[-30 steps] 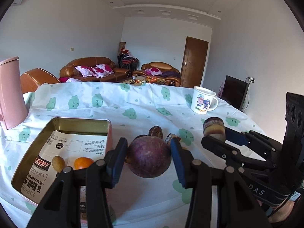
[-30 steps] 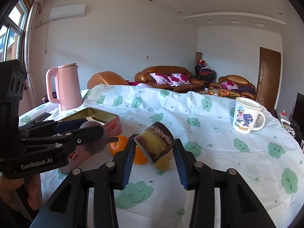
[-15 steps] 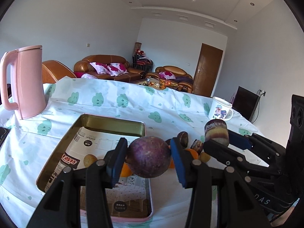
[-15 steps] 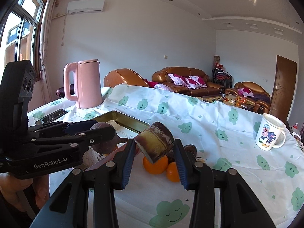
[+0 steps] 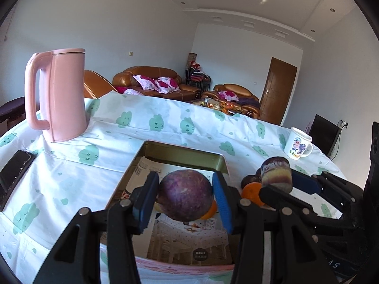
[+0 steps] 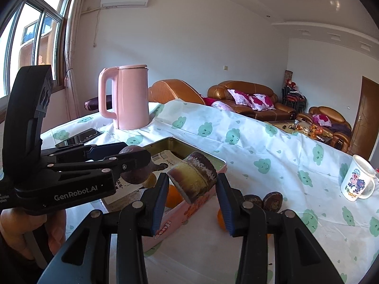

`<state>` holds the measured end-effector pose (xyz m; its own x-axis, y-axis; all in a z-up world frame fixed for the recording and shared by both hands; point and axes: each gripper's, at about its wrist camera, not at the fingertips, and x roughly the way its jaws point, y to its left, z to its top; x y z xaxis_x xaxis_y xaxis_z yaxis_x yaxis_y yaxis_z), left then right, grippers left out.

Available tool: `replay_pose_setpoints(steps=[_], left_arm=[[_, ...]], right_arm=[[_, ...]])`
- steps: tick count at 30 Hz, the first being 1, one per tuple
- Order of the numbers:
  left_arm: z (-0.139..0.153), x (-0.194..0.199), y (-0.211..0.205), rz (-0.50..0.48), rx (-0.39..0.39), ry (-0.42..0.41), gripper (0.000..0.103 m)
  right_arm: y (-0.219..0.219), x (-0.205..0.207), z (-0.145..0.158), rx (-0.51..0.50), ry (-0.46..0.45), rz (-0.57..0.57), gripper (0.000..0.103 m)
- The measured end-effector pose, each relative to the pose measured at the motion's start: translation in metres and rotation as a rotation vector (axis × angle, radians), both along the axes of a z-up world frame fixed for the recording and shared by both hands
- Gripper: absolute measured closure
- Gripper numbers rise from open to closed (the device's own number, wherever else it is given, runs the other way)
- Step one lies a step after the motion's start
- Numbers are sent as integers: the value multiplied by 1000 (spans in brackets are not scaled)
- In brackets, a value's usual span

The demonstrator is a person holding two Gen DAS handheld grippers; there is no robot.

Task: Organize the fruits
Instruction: 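Carry the passion fruit into the tin with the left gripper while the right gripper drops the roll in, then grasp a small yellow fruit with the right gripper while the left gripper reaches toward an orange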

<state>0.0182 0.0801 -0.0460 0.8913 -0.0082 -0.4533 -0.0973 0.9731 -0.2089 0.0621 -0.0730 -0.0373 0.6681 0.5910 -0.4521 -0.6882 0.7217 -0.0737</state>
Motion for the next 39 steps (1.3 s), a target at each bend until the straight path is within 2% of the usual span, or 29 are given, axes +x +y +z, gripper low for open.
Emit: replay_pose_setpoints(steps=[9, 17, 21, 25, 26, 27, 29, 33, 37, 39], left_arm=[[-8, -6, 28, 49, -20, 30, 55], [-20, -1, 35, 67, -14, 96, 55], [-22, -3, 38, 68, -14, 98, 54], [-21, -4, 35, 82, 20, 94, 54], [-20, -4, 34, 78, 28, 91, 50], [-18, -5, 33, 80, 33, 84, 46], [-14, -8, 31, 90, 44, 67, 31], [-5, -13, 28, 83, 36, 31, 25], [0, -11, 17, 61, 26, 15, 17], [-1, -8, 6, 39, 31, 18, 17]], right_arm=[[25, -1, -15, -36, 47, 53, 60], [52, 3, -28, -79, 113, 108, 60], [64, 1, -33, -106, 132, 134, 60], [72, 1, -38, -126, 167, 164, 59], [71, 1, -38, -126, 167, 163, 59], [70, 1, -37, -120, 168, 160, 58], [62, 0, -35, -95, 168, 152, 53], [29, -2, -31, -84, 127, 108, 51], [-27, 8, -26, -70, 110, -15, 50], [-53, 17, -24, -77, 96, -96, 50]])
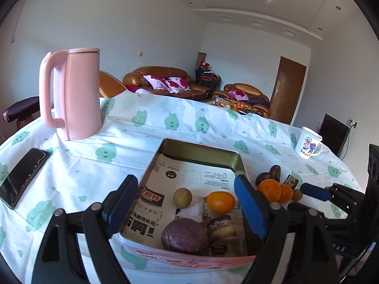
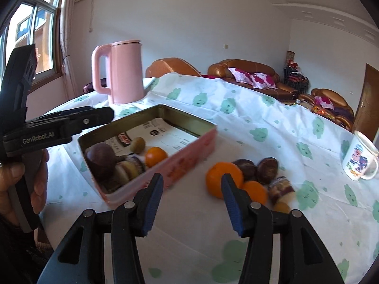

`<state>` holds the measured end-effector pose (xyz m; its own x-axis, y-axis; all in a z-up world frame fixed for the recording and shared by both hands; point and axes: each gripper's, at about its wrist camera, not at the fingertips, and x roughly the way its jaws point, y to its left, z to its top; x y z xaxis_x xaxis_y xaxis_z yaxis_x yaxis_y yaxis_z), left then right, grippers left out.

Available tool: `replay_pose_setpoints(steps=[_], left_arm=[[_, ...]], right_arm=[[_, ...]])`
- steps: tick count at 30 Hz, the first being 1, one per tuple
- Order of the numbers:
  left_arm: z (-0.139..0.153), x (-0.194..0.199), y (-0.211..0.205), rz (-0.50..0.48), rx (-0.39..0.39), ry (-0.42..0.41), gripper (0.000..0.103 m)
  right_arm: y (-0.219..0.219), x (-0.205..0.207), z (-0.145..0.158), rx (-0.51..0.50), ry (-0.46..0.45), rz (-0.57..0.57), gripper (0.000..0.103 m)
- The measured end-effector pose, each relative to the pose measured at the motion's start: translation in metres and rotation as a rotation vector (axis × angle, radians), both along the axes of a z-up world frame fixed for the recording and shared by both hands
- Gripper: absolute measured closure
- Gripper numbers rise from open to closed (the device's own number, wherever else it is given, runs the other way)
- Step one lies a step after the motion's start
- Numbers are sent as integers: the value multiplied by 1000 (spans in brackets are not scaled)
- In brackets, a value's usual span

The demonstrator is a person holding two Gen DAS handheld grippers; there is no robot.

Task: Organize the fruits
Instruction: 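Grasp a small yellow fruit with the right gripper while the left gripper reaches toward an orange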

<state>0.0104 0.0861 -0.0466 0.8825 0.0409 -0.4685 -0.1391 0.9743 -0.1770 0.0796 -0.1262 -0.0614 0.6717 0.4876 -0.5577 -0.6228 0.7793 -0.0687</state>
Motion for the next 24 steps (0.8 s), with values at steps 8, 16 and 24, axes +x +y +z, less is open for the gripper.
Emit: replay_pose_setpoints(steps=[8, 16, 24], left_arm=[[-3, 22, -53, -113, 23, 38, 17], [-5, 47, -106, -210, 86, 63, 17], [-19, 76, -120, -256, 83, 134, 17]], right_arm=[[-58, 34, -4, -20, 15, -207, 50], [-56, 55, -17, -48, 128, -183, 55], [-52, 66, -24, -55, 194, -149, 63]])
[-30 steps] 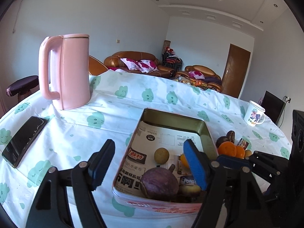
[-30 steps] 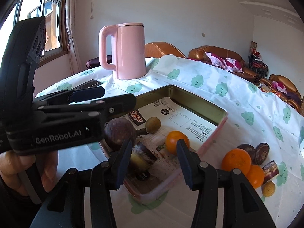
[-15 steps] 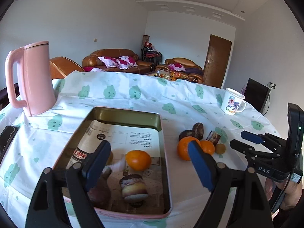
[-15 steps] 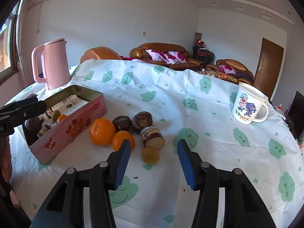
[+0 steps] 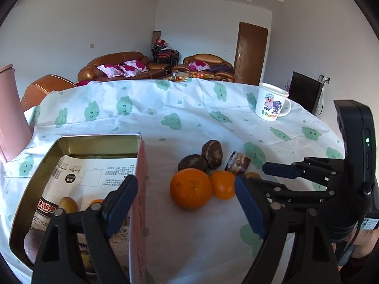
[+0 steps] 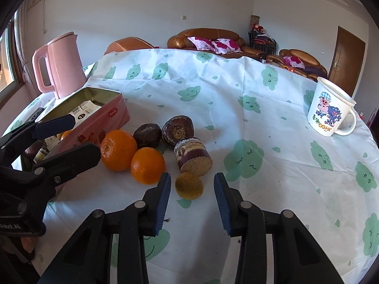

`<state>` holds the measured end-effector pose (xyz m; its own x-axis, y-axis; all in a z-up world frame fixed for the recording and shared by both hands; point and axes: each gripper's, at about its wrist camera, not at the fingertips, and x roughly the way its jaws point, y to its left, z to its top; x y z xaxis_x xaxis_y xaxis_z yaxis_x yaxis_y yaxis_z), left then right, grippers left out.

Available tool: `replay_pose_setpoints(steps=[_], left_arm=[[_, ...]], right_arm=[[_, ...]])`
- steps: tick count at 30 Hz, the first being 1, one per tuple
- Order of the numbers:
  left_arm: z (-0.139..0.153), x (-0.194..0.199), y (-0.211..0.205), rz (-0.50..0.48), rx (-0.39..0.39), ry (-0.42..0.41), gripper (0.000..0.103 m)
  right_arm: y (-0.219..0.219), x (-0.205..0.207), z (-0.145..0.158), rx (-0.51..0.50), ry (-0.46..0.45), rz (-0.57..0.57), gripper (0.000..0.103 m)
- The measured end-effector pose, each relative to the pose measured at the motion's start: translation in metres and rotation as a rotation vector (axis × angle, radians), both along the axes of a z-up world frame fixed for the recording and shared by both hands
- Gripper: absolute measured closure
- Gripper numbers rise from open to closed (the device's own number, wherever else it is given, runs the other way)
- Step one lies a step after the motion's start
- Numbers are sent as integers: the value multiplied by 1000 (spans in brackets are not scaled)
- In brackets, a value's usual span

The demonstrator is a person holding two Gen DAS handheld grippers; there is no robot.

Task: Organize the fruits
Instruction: 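Grasp a small yellow fruit with the right gripper while the left gripper reaches toward an orange, then grasp the orange with the left gripper while the right gripper holds the small yellow fruit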

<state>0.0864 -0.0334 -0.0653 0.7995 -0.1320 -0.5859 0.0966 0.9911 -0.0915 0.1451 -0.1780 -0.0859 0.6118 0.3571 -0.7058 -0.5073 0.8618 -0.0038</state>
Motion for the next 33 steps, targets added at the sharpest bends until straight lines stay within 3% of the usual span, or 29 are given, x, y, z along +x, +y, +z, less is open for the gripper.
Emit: replay_pose_setpoints(steps=[10, 13, 19, 23, 30, 33], left_arm=[[-4, 11, 28, 86, 9, 24, 15], [-3, 12, 36, 91, 2, 24, 15], [-1, 6, 17, 26, 33, 4, 14], [-3, 5, -6, -35, 97, 10, 14], [-8, 20, -18, -75, 98, 66, 33], [-14, 29, -21, -91, 81, 112, 46]], right_arm=[[3, 4, -5, -15, 36, 10, 63], [5, 5, -6, -23, 45, 18, 71], [5, 7, -7, -15, 55, 23, 75], [-4, -1, 4, 5, -23, -31, 75], [-9, -5, 12, 19, -86, -75, 75], [-10, -5, 12, 28, -84, -74, 75]])
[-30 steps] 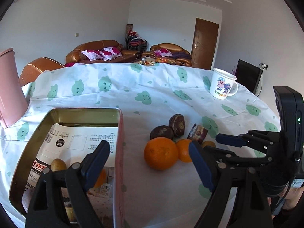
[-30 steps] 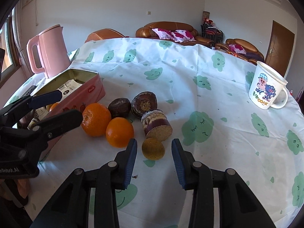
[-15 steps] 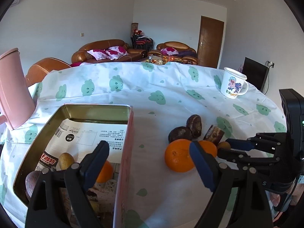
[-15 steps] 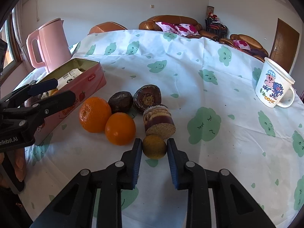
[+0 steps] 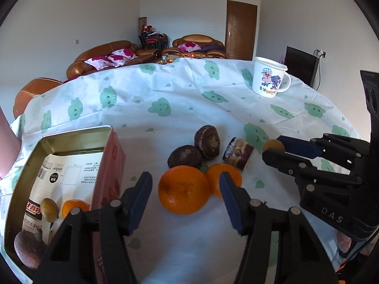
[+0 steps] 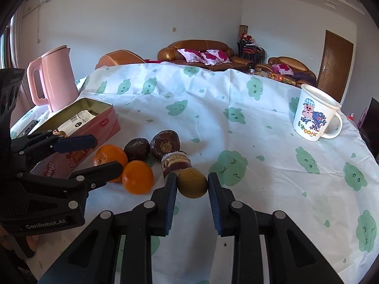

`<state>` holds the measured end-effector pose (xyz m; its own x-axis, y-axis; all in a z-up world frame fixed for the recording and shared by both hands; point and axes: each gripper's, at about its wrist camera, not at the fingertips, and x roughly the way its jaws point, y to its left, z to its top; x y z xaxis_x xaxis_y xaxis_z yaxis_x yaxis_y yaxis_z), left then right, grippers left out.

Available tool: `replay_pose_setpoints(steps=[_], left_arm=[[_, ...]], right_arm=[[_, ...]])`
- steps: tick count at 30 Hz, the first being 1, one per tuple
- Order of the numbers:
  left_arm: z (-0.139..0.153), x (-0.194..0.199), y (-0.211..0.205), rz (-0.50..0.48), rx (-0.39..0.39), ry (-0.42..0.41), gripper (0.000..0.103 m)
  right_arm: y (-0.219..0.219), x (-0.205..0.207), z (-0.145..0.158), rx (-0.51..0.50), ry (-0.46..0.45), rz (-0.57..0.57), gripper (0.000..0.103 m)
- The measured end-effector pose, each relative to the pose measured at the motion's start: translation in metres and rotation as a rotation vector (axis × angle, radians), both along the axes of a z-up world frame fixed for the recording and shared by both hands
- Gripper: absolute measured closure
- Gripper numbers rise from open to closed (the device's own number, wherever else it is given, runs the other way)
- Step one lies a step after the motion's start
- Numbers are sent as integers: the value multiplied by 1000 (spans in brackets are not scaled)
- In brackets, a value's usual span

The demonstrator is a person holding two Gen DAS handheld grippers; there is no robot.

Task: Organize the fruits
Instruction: 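Grasp the orange with the left gripper while the right gripper holds the small yellow fruit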

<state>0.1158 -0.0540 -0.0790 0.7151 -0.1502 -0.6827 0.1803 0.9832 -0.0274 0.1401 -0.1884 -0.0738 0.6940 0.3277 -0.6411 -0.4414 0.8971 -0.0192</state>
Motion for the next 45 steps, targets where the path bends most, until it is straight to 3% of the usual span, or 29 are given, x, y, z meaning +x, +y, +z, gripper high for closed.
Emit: replay_pose_setpoints(steps=[6, 11, 17, 24, 34, 45], left_arm=[[-2, 8, 4, 4, -64, 24, 45], [-2, 3, 9, 19, -90, 22, 54], [-4, 5, 4, 38, -42, 31, 51], [-3, 4, 4, 28, -39, 19, 56], [11, -14, 13, 49, -68, -94, 56], [19, -27, 12, 66, -47, -182, 56]], right_arm=[[0, 0, 0, 2, 0, 3, 75], [-2, 0, 0, 10, -5, 2, 75], [0, -2, 0, 2, -10, 9, 75], [-3, -4, 3, 18, -25, 12, 75], [-10, -16, 12, 79, -92, 42, 75], [-15, -25, 17, 118, -141, 61, 75]])
